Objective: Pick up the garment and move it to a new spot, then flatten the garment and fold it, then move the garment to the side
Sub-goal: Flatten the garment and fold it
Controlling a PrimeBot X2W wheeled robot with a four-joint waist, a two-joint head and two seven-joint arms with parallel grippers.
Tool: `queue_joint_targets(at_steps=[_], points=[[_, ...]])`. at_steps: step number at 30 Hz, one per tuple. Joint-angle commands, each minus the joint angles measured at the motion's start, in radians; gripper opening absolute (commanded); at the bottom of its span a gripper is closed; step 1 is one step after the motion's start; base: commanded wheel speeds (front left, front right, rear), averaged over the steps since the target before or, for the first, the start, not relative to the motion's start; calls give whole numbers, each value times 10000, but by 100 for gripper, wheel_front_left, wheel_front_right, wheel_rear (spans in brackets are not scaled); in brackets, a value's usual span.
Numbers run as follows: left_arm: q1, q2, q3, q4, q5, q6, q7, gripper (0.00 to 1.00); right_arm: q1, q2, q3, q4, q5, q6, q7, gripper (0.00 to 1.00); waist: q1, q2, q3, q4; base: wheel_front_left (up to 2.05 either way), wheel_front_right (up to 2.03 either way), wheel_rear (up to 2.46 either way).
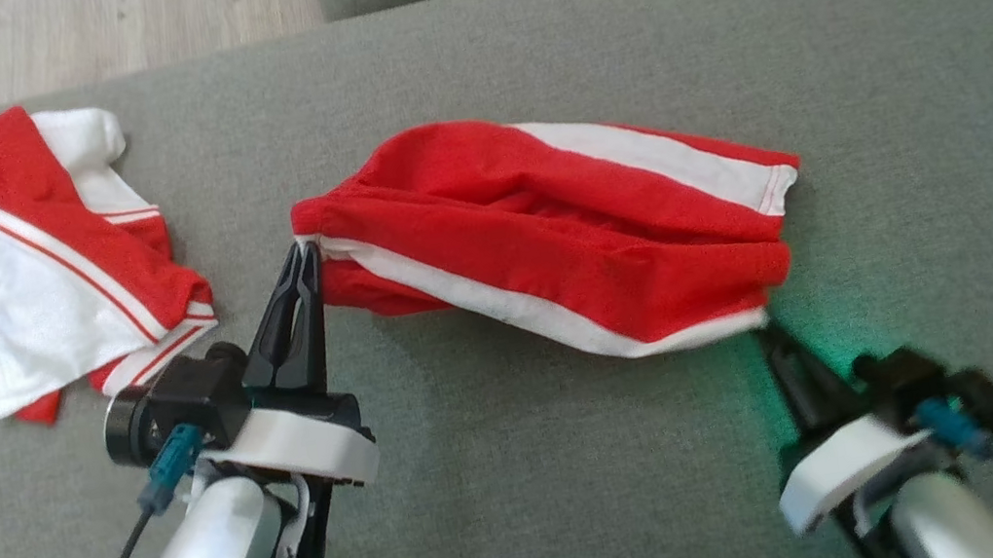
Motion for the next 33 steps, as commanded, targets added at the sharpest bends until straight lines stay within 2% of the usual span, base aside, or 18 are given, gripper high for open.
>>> queue_joint_targets(at_steps=[1,6,7,10,14,17,22,28,31,33], points=[[-496,354,336,-466,-10,-84,-133,0,71,-47,-95,-847,-41,-9,-42,0,0,0,-179,-61,0,0,0],[-755,549,454,-1219,-238,-498,-87,0,165,-47,-1263,-3120,-169,-9,-42,0,0,0,-551,-245,0,0,0],[-755,549,454,-1219,-238,-498,-87,0,165,-47,-1263,-3120,-169,-9,-42,0,0,0,-551,-245,0,0,0],[-1339,644,504,-1829,-506,-914,292,0,-257,-98,-1822,-4444,-452,-9,-42,0,0,0,-590,-346,0,0,0],[-2783,637,553,-2417,-878,-1452,1094,0,-1775,-920,-2017,-5173,-319,-9,-42,0,0,0,-329,-505,0,0,0],[-4179,452,632,-2351,-1237,-1697,1682,0,-3519,-1751,-1909,-4792,89,-9,-36,0,0,0,114,-638,0,0,0],[-6710,37,614,-1292,-1456,-1957,1967,0,-6830,-2565,-1917,-2981,1112,-9,307,0,0,0,1171,-843,0,0,0],[-9173,-515,340,419,-1380,-2070,767,0,-9923,-2951,-2123,-1029,1058,-9,44,0,0,0,2079,-1021,0,0,0],[-9715,-599,-16,739,-1644,-2079,172,0,-10519,-2976,-2337,-900,982,-9,-27,0,0,0,2228,-1073,0,0,0],[-9697,-480,-316,724,-1860,-2080,-52,0,-10445,-2990,-2391,-1301,1003,-9,-34,0,0,0,2275,-1090,0,0,0]])
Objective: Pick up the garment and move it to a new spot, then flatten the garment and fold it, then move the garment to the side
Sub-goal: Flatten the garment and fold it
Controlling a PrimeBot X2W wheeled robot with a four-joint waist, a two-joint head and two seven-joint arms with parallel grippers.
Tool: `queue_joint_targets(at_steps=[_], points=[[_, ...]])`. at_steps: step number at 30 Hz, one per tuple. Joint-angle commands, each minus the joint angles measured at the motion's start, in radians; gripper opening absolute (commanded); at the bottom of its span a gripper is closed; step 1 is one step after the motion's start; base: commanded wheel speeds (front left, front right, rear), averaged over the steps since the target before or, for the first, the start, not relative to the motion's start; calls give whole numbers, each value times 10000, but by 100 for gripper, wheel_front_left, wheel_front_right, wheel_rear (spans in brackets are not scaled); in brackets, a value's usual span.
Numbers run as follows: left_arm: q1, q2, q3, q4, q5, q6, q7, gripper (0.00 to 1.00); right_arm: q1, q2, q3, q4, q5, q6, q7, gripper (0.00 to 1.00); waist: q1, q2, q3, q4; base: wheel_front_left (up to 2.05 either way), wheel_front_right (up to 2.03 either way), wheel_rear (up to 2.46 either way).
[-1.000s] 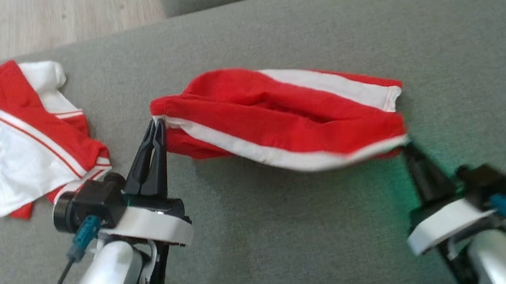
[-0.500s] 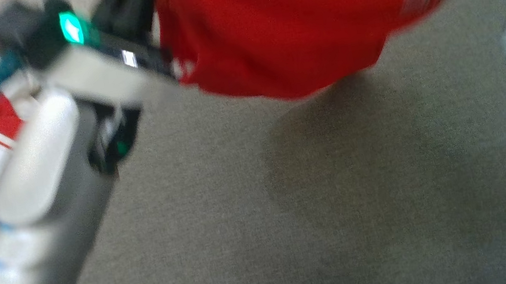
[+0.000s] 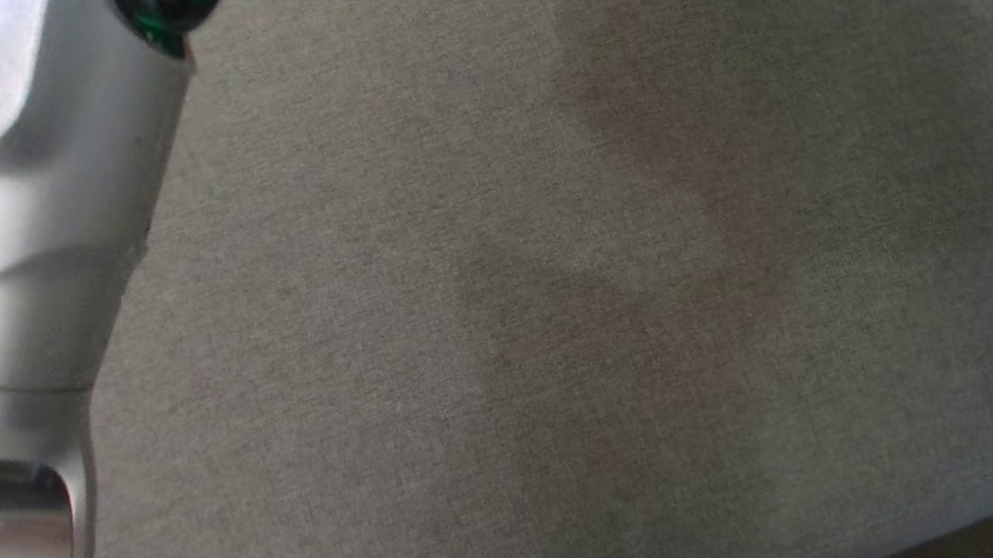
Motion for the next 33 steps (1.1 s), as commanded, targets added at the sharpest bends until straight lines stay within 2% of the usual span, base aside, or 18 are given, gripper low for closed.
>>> queue_joint_targets(at_steps=[1,5,9,12,18,19,24,28,33], points=[[-176,452,74,-336,-87,-54,-85,0,162,-99,8,-523,35,-9,-45,0,-4,1,26,-34,0,0,0],[1056,1030,-783,-759,-278,-55,-231,0,1781,-142,61,-1387,334,-9,-48,0,-4,1,-72,-37,0,0,0],[3044,1492,-981,-1455,-180,-56,-263,0,4206,-11,109,-2327,644,-9,-49,0,-4,1,-287,-41,0,0,0],[4892,1689,-950,-1888,261,-56,-266,0,6197,177,82,-2827,797,-9,-49,0,-4,1,-561,-29,0,0,0],[8436,1708,-982,-2309,883,30,-268,0,10161,622,-257,-3724,917,-9,-50,0,-4,1,-1378,45,0,0,0],[8436,1708,-982,-2309,883,30,-268,0,10161,622,-257,-3724,917,-9,-50,0,-4,1,-1378,45,0,0,0],[10581,1803,-1288,-2587,987,396,-267,0,12817,904,-486,-4730,1011,-9,143,0,-4,1,-2045,40,0,0,0],[11775,2136,-1616,-3363,686,674,220,0,14400,1070,-982,-6153,961,-9,584,0,-4,1,-2367,90,0,0,0],[11872,2142,-1431,-4344,226,811,506,0,14616,1198,-1244,-7057,775,-9,1171,0,-4,1,-2415,331,0,0,0]])
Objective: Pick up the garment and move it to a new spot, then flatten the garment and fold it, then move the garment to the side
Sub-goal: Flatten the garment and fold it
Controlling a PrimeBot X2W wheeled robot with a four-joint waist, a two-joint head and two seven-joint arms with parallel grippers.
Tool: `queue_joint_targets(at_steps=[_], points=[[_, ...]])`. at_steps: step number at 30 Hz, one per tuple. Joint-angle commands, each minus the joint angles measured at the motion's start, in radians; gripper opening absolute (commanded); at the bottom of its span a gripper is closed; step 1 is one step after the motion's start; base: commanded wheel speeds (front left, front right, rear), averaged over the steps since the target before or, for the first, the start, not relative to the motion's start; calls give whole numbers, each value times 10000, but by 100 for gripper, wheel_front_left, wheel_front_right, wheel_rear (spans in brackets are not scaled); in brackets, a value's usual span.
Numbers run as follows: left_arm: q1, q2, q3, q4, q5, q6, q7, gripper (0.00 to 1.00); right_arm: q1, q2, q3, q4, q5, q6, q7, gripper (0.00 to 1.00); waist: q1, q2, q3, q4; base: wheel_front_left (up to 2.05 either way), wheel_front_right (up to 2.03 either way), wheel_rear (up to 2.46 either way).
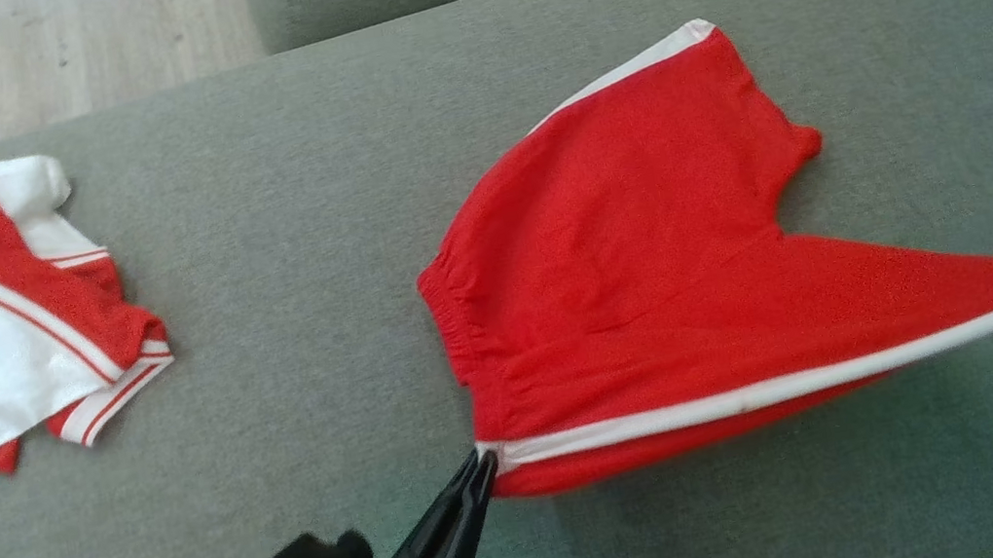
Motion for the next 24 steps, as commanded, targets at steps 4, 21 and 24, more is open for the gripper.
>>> queue_joint_targets(at_steps=[4,21,24], points=[[-1317,-359,566,-408,-187,-31,286,0,-1164,-364,16,-91,-87,-9,584,0,2,0,287,370,0,0,0],[-5677,-1983,1319,2602,-372,-130,994,0,-7918,-1942,1939,4723,84,-9,1803,0,2,0,2702,940,0,0,0],[-6019,-2004,1374,3008,-220,-67,862,0,-8744,-1865,2260,5733,83,-9,1682,0,2,0,2959,999,0,0,0]])
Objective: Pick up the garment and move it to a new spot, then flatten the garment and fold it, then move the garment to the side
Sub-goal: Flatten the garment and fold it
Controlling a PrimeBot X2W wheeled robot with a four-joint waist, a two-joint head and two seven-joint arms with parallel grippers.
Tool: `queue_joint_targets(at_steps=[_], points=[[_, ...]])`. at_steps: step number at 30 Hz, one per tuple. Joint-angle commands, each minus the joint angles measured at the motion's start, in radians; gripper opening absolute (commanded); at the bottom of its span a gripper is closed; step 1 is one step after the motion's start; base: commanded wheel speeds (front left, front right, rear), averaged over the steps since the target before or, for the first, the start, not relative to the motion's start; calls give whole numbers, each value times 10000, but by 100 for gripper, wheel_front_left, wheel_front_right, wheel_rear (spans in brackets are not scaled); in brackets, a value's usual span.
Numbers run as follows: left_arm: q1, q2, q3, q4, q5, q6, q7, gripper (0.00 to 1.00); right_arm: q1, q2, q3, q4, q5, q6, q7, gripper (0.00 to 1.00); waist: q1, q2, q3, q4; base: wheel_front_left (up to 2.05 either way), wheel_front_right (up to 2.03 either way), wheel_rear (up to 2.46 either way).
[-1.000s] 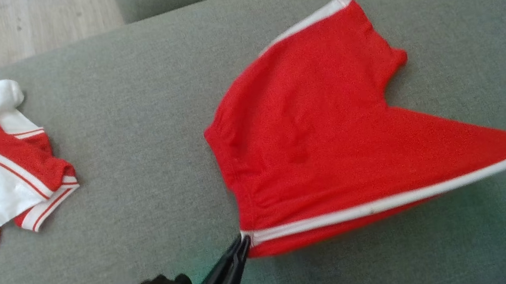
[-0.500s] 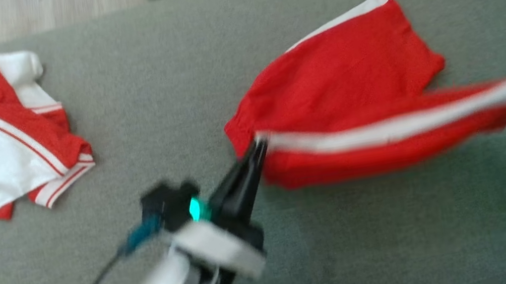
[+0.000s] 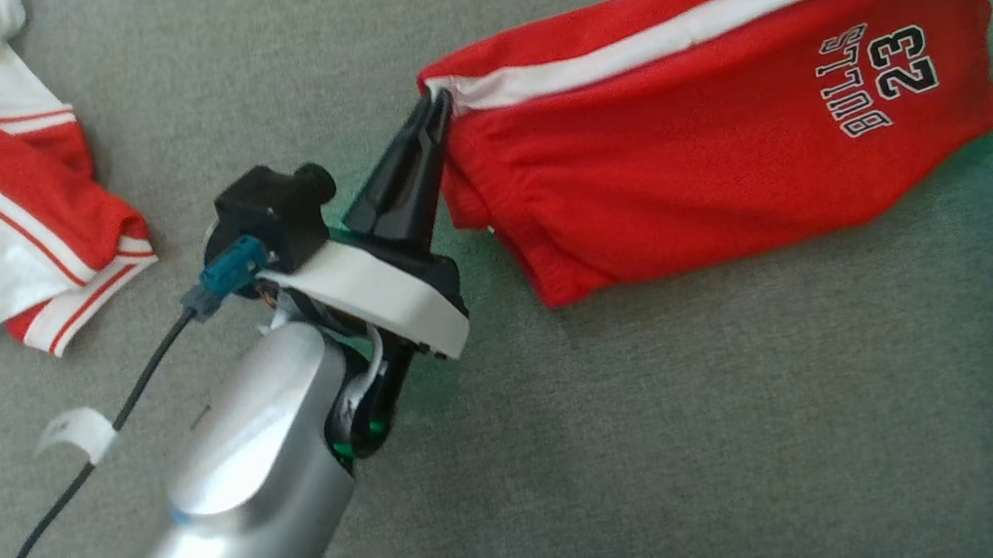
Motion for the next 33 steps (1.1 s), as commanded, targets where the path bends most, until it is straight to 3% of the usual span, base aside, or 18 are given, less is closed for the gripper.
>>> queue_joint_targets(at_steps=[1,11,12,13,14,15,21,28,32,33], points=[[-491,125,422,-22,203,96,-195,0,-575,-149,423,323,-7,-9,-182,0,-4,0,334,120,0,0,0],[-877,-11,346,542,441,65,-651,0,-2391,-28,1391,2612,3,-9,-1110,0,-4,0,712,304,0,0,0],[-887,-35,334,591,432,41,-692,4,-2513,4,1504,2802,61,-9,-1228,25,-4,0,707,321,0,0,0],[-890,-58,342,638,435,45,-769,20,-2618,16,1532,2993,88,-9,-1372,100,-4,0,688,337,0,0,0],[-871,-100,365,685,414,55,-860,67,-2690,20,1550,3163,88,-9,-1558,100,-4,0,653,359,0,0,0],[-837,-142,389,731,396,76,-953,100,-2713,50,1592,3330,127,-9,-1719,100,-4,0,601,380,0,0,0],[-260,-12,690,383,1022,546,-1714,100,-2165,238,1593,3958,821,-9,-2348,100,-4,0,131,439,0,0,0],[1559,106,2061,-2022,3667,2501,-1801,100,-1139,91,1131,4728,1820,-9,-1972,100,-4,0,-294,817,0,0,0],[2767,-186,2541,-3233,4923,3108,-1803,100,-986,65,925,5508,2227,-9,-1421,100,-4,0,-476,1257,0,0,0],[3027,-298,2600,-3448,5105,3153,-1803,100,-972,97,932,5627,2389,-9,-1306,91,-4,0,-519,1379,0,0,0]])
